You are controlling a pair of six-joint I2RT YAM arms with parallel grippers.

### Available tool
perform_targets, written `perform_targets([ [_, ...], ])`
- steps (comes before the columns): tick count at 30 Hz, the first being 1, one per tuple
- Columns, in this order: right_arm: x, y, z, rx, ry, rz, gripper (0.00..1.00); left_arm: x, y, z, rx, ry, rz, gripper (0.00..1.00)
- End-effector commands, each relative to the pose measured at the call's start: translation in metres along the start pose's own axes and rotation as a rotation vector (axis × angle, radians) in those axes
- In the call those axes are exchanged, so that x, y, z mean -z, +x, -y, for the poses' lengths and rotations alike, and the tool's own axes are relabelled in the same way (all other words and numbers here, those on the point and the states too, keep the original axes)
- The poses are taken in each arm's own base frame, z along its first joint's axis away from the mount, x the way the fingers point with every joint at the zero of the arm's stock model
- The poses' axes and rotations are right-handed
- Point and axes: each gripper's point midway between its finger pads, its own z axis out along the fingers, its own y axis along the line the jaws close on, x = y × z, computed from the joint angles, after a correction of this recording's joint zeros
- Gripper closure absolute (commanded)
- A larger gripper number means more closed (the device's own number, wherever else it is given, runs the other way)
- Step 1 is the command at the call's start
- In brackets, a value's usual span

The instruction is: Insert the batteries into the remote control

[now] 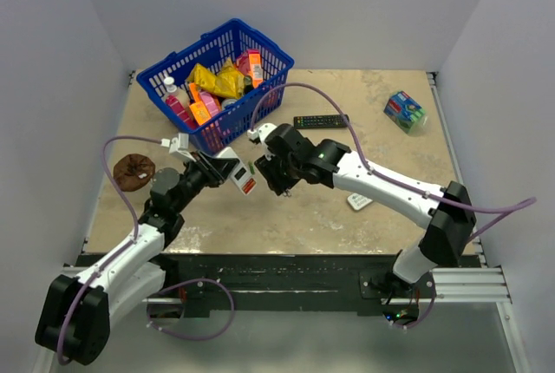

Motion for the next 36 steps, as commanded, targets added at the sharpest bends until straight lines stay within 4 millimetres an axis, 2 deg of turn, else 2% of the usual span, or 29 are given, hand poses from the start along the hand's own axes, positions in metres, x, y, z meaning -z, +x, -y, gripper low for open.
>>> perform_targets([
  [1,0.034,-0.036,-0.013,-0.028,-0.081,0.106,0.61,-0.002,-0.022,0.032,0.023,0.142,0.080,1.00],
  [4,0.040,-0.046,-0.021,-0.033,-0.118,0.135,0.61,-0.003,-0.026,0.038,0.057,0.162,0.092,1.00],
  [12,0.041,-0.054,-0.035,-0.009,-0.139,0.135,0.60,-0.007,-0.031,0.045,0.130,0.185,0.102,1.00],
  [18,0.039,-0.055,-0.036,0.023,-0.110,0.117,0.60,-0.010,-0.028,0.042,0.207,0.163,0.083,1.00],
  [27,0.032,-0.043,-0.033,0.067,-0.069,0.053,0.60,-0.011,-0.033,0.047,0.234,0.169,0.087,1.00],
  [34,0.032,-0.045,-0.031,0.070,-0.056,0.060,0.60,-0.010,-0.033,0.050,0.272,0.179,0.080,1.00],
  [36,0.032,-0.047,-0.030,0.063,-0.051,0.066,0.60,-0.012,-0.031,0.044,0.277,0.154,0.078,1.00],
])
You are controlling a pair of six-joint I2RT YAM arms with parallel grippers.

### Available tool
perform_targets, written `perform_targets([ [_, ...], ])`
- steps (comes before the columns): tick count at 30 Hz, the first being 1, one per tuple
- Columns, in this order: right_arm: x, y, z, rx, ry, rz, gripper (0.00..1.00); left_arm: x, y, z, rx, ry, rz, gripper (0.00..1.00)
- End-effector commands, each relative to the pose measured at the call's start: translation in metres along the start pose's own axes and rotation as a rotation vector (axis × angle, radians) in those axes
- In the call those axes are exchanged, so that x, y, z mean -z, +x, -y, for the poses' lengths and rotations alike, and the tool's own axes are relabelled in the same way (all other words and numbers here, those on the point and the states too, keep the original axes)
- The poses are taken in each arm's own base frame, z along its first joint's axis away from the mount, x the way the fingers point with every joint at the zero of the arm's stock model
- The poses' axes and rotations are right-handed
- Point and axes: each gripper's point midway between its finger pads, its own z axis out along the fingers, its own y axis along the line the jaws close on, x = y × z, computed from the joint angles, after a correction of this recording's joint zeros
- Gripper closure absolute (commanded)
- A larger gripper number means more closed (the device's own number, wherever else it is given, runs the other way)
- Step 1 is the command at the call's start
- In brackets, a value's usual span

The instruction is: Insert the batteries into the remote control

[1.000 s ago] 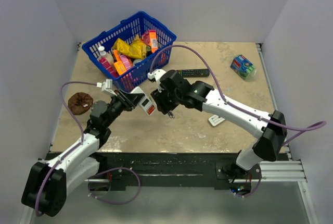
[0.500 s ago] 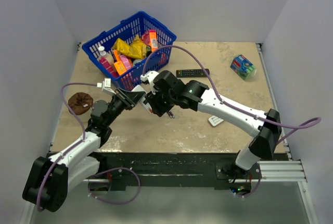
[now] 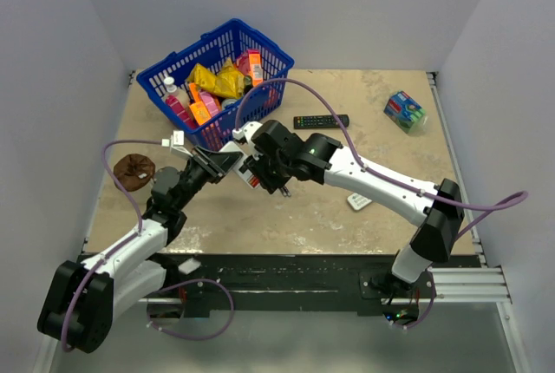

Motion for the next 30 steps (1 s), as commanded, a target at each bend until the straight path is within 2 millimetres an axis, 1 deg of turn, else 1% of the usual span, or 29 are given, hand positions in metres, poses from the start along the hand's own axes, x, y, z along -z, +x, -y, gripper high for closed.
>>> perform_targets([
  [1,0.010,-0.015,0.001,0.001,0.013,0.049,0.60,-0.006,-0.016,0.023,-0.024,0.068,0.049,1.00],
  [3,0.009,-0.012,0.003,-0.009,0.025,0.052,0.59,-0.009,-0.019,0.006,-0.041,-0.004,0.071,1.00],
  [6,0.005,-0.005,0.007,-0.024,0.049,0.046,0.56,-0.009,-0.025,-0.004,-0.097,-0.053,0.087,1.00],
  [8,0.002,0.000,0.010,-0.040,0.062,0.041,0.52,-0.008,-0.025,-0.010,-0.149,-0.098,0.077,1.00],
  [10,0.002,0.003,0.010,-0.057,0.061,0.047,0.49,-0.005,-0.032,-0.008,-0.199,-0.108,0.097,1.00],
  [11,-0.001,0.006,0.011,-0.062,0.061,0.047,0.46,-0.002,-0.030,-0.012,-0.206,-0.131,0.090,1.00],
  [13,0.000,0.008,0.012,-0.075,0.061,0.053,0.45,0.001,-0.036,-0.010,-0.239,-0.141,0.106,1.00],
  [14,-0.003,0.013,0.014,-0.080,0.064,0.047,0.44,0.003,-0.035,-0.014,-0.240,-0.168,0.099,1.00],
  [16,-0.006,0.017,0.013,-0.078,0.055,0.036,0.41,0.005,-0.039,-0.013,-0.265,-0.179,0.111,1.00],
  [17,-0.009,0.022,0.013,-0.074,0.051,0.025,0.39,0.007,-0.038,-0.018,-0.270,-0.206,0.103,1.00],
  [19,-0.012,0.024,0.011,-0.075,0.041,0.018,0.38,0.009,-0.045,-0.014,-0.300,-0.220,0.118,1.00],
  [20,-0.014,0.025,0.011,-0.075,0.040,0.023,0.37,0.011,-0.042,-0.021,-0.303,-0.256,0.099,1.00],
  [21,-0.015,0.026,0.012,-0.077,0.046,0.025,0.36,0.011,-0.043,-0.022,-0.310,-0.268,0.095,1.00],
  [23,-0.018,0.028,0.017,-0.087,0.067,0.026,0.35,0.009,-0.036,-0.022,-0.330,-0.254,0.053,1.00],
  [24,-0.018,0.027,0.018,-0.093,0.076,0.028,0.35,0.006,-0.029,-0.029,-0.319,-0.265,0.018,1.00],
  [25,-0.019,0.027,0.022,-0.102,0.087,0.032,0.35,0.004,-0.018,-0.030,-0.300,-0.245,-0.034,1.00],
  [26,-0.020,0.028,0.027,-0.117,0.100,0.035,0.35,0.001,-0.014,-0.027,-0.291,-0.214,-0.057,1.00],
  [27,-0.017,0.027,0.031,-0.126,0.118,0.048,0.35,-0.003,0.002,-0.028,-0.252,-0.185,-0.129,1.00],
  [28,-0.017,0.027,0.034,-0.145,0.129,0.053,0.35,-0.005,0.010,-0.029,-0.238,-0.165,-0.160,1.00],
  [29,-0.017,0.028,0.041,-0.165,0.145,0.061,0.35,-0.010,0.014,-0.023,-0.239,-0.127,-0.174,1.00],
  [30,-0.012,0.026,0.048,-0.184,0.168,0.082,0.35,-0.015,0.028,-0.025,-0.234,-0.119,-0.230,1.00],
])
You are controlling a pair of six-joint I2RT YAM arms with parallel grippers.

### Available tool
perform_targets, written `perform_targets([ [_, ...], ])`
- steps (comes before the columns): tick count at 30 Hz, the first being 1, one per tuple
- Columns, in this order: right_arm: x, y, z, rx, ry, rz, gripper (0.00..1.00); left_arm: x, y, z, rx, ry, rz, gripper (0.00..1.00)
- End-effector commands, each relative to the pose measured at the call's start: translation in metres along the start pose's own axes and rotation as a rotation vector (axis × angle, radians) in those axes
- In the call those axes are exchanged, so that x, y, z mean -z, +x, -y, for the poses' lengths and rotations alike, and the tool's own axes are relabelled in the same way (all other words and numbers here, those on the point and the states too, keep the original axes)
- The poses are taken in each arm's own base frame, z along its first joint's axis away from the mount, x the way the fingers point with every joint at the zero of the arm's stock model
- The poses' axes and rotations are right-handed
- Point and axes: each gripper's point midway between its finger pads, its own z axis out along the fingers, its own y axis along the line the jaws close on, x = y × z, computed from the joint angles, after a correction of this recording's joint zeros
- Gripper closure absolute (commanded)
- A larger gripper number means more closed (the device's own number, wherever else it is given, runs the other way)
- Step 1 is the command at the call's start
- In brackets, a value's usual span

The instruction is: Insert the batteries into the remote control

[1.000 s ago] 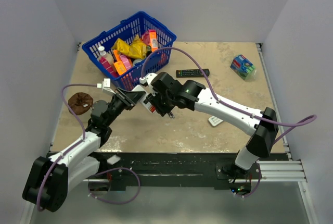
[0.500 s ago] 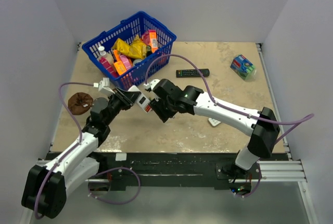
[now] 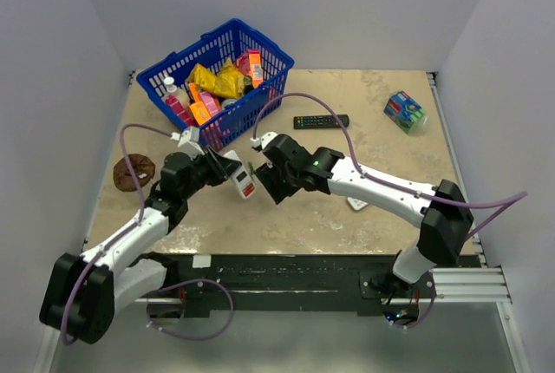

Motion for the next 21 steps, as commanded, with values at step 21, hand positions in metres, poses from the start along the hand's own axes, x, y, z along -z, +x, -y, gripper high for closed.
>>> perform_targets([
  [21,0.126,-0.015,0.118,-0.494,0.344,0.553,0.18,-0.120,0.194,0.124,-0.081,0.428,-0.675,1.00],
])
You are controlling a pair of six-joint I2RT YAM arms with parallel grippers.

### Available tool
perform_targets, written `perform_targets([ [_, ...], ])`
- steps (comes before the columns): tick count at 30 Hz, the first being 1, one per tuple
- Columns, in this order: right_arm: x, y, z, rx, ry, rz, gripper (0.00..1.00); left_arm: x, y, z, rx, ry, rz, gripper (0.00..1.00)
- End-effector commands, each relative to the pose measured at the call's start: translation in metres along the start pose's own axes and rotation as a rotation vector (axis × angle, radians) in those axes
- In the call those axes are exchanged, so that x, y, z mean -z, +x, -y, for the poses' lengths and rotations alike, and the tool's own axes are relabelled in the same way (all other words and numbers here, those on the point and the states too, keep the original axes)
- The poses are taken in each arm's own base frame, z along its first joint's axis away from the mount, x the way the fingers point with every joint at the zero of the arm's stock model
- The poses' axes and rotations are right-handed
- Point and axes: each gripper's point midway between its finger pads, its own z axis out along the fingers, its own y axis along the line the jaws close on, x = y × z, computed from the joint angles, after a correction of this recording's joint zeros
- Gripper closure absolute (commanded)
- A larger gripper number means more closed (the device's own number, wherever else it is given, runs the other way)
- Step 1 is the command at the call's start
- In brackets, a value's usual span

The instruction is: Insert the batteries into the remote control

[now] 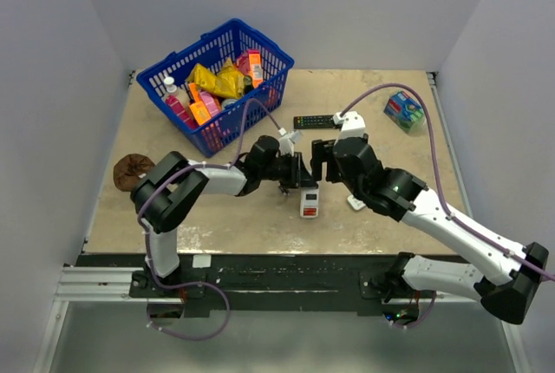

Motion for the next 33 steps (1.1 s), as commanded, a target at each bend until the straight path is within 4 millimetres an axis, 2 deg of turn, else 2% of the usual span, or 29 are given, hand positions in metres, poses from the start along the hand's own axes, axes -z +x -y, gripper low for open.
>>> perform_targets([
  [1,0.009,-0.016,0.014,-0.077,0.049,0.097,0.18,-0.023,-0.004,0.027,-0.036,0.100,-0.021,1.00],
  [4,0.012,-0.012,0.020,-0.078,0.062,0.102,0.18,-0.033,0.004,0.012,-0.017,0.054,-0.045,1.00],
  [7,0.013,-0.010,0.022,-0.079,0.063,0.107,0.18,-0.039,0.015,-0.004,0.004,0.011,-0.078,0.91],
  [12,0.013,-0.009,0.025,-0.065,0.070,0.111,0.17,-0.039,0.023,-0.028,-0.011,-0.102,-0.107,0.63],
  [13,0.014,-0.011,0.026,-0.066,0.071,0.118,0.17,-0.037,0.026,-0.034,-0.007,-0.134,-0.117,0.53],
  [15,0.013,-0.011,0.026,-0.058,0.068,0.123,0.17,-0.030,0.023,-0.039,-0.032,-0.181,-0.099,0.44],
  [16,0.012,-0.010,0.025,-0.056,0.068,0.124,0.17,-0.026,0.026,-0.044,-0.031,-0.214,-0.110,0.35],
  [17,0.012,-0.010,0.026,-0.049,0.069,0.122,0.16,-0.022,0.022,-0.045,-0.051,-0.240,-0.093,0.32],
  [19,0.012,-0.011,0.025,-0.048,0.068,0.124,0.16,-0.014,0.025,-0.052,-0.047,-0.293,-0.105,0.25],
  [21,0.011,-0.010,0.024,-0.041,0.061,0.122,0.16,-0.006,0.018,-0.053,-0.068,-0.341,-0.080,0.23],
  [22,0.011,-0.010,0.024,-0.041,0.059,0.123,0.16,0.001,0.021,-0.057,-0.065,-0.378,-0.092,0.20],
  [24,0.012,-0.012,0.024,-0.037,0.058,0.126,0.16,0.014,0.004,-0.055,-0.104,-0.438,-0.035,0.18],
  [25,0.013,-0.013,0.024,-0.036,0.054,0.130,0.16,0.031,0.007,-0.055,-0.101,-0.494,-0.052,0.16],
  [26,0.014,-0.015,0.024,-0.034,0.055,0.134,0.16,0.042,0.000,-0.062,-0.123,-0.563,-0.024,0.15],
  [27,0.014,-0.015,0.024,-0.035,0.055,0.136,0.16,0.057,0.006,-0.068,-0.119,-0.632,-0.050,0.14],
  [28,0.015,-0.017,0.024,-0.035,0.052,0.140,0.16,0.069,0.001,-0.063,-0.130,-0.656,-0.036,0.12],
  [29,0.015,-0.018,0.024,-0.031,0.049,0.144,0.16,0.082,-0.002,-0.068,-0.140,-0.720,-0.020,0.12],
  [32,0.017,-0.021,0.021,-0.033,0.031,0.155,0.16,0.121,0.011,-0.072,-0.121,-0.831,-0.048,0.09],
  [33,0.016,-0.021,0.020,-0.032,0.028,0.155,0.16,0.134,0.021,-0.074,-0.106,-0.867,-0.077,0.09],
])
